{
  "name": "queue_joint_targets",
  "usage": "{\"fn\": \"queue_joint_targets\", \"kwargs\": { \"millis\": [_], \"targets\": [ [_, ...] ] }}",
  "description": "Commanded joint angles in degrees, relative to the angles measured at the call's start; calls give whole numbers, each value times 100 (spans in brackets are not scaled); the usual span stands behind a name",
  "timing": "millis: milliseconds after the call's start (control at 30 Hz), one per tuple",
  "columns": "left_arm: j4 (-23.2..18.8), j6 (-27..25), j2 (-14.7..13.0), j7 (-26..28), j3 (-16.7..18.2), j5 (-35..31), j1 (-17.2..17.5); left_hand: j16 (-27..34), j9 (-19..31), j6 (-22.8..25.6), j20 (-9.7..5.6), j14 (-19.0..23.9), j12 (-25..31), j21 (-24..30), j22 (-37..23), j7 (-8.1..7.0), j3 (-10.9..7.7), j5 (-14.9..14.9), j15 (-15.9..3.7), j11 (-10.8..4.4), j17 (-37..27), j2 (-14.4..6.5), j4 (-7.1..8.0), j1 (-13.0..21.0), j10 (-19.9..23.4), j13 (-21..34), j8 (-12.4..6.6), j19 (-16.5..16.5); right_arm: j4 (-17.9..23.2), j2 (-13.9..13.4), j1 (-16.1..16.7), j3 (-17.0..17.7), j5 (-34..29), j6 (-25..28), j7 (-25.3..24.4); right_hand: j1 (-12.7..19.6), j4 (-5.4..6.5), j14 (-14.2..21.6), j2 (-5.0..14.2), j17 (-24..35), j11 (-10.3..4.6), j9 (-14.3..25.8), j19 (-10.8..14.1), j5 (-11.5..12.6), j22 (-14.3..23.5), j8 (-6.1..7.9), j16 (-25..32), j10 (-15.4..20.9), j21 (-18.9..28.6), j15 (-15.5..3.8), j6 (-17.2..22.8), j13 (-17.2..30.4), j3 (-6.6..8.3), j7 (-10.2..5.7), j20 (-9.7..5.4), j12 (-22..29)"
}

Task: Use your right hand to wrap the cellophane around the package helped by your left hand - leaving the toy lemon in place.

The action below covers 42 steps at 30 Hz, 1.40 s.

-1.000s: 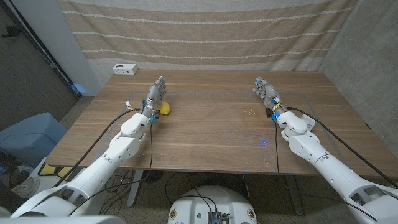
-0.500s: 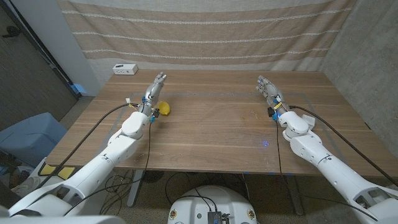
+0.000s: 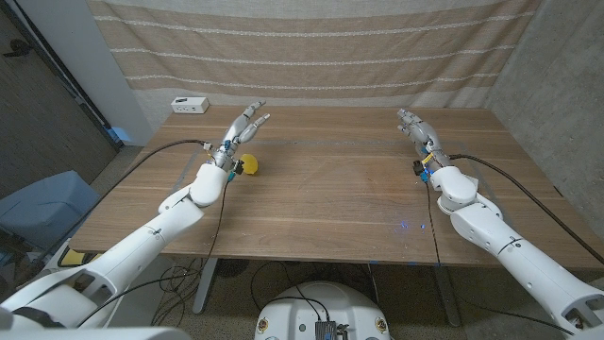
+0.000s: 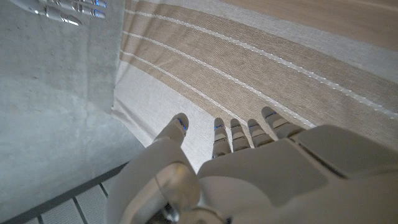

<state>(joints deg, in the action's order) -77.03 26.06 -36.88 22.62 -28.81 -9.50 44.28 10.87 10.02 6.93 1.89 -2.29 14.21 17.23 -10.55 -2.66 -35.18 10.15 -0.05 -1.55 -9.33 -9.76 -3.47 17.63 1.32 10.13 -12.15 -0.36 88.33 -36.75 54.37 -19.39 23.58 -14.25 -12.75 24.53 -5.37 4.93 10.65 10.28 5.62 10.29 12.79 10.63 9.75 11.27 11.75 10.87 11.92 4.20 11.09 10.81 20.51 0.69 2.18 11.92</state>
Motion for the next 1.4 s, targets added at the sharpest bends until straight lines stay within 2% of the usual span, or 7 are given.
{"fn": "queue_joint_targets", "kwargs": {
  "millis": [33,267,367,667,1133,1233,1400],
  "targets": [
    [-176,137,-390,308,-398,-1590,-326,43,17,209,113,161,13,63,-30,-16,-45,49,-47,-52,-21,4,-109,154,127,19,-55,153,864,-509,467,221,-693,597,-670,86,-17,78,-18,27,16,11,66,38,28,54,41,62,30,5,77,10,64,-13,27,48],
    [-103,456,-452,239,-505,-1685,-437,21,19,297,90,232,1,67,-33,-95,-57,63,-99,-94,-20,34,-198,238,227,20,-28,208,1329,-761,743,371,-965,1061,-928,126,-46,71,-38,27,-2,13,64,43,28,49,28,66,21,20,101,12,88,-19,46,38],
    [-98,536,-485,136,-551,-1725,-474,27,20,509,77,363,17,87,-36,-91,-58,74,-114,-121,-19,50,-276,311,397,20,-50,302,1590,-882,890,443,-1139,1367,-1104,144,-61,71,-49,26,2,13,62,45,28,43,22,67,17,19,102,12,98,-19,44,33],
    [-13,848,-474,-203,-725,-1837,-670,6,20,526,86,421,-39,88,-40,-158,-49,81,-166,-146,-19,71,-348,375,386,21,4,343,2099,-1116,1305,669,-1471,1991,-1439,198,-105,50,-72,23,-27,14,25,49,27,30,1,65,-6,0,111,13,125,-27,33,19],
    [-68,1158,-511,-728,-867,-1937,-809,-17,23,475,239,452,-107,87,-46,-211,-15,83,-168,-174,-22,94,-404,423,349,24,80,385,2888,-1246,2149,1183,-1780,2919,-1937,280,-167,18,-89,20,-77,17,-14,51,26,11,-27,34,-30,-20,120,14,168,-34,43,-12],
    [-77,1234,-512,-818,-892,-1977,-837,-19,25,358,266,476,-145,87,-49,-282,6,83,-166,-200,-24,100,-419,437,308,26,140,401,3113,-1273,2424,1329,-1862,3191,-2047,291,-174,10,-88,21,-76,17,-18,51,26,8,-31,29,-33,-25,119,15,174,-44,32,-16],
    [-50,1355,-490,-985,-928,-1976,-895,-10,27,323,301,525,-161,90,-52,-302,24,82,-133,-198,-27,103,-426,443,301,28,155,423,3327,-1207,2702,1475,-1978,3471,-2187,308,-183,-6,-87,22,-84,18,-30,52,26,3,-39,14,-39,-28,118,15,184,-52,38,-26]
  ]
}}
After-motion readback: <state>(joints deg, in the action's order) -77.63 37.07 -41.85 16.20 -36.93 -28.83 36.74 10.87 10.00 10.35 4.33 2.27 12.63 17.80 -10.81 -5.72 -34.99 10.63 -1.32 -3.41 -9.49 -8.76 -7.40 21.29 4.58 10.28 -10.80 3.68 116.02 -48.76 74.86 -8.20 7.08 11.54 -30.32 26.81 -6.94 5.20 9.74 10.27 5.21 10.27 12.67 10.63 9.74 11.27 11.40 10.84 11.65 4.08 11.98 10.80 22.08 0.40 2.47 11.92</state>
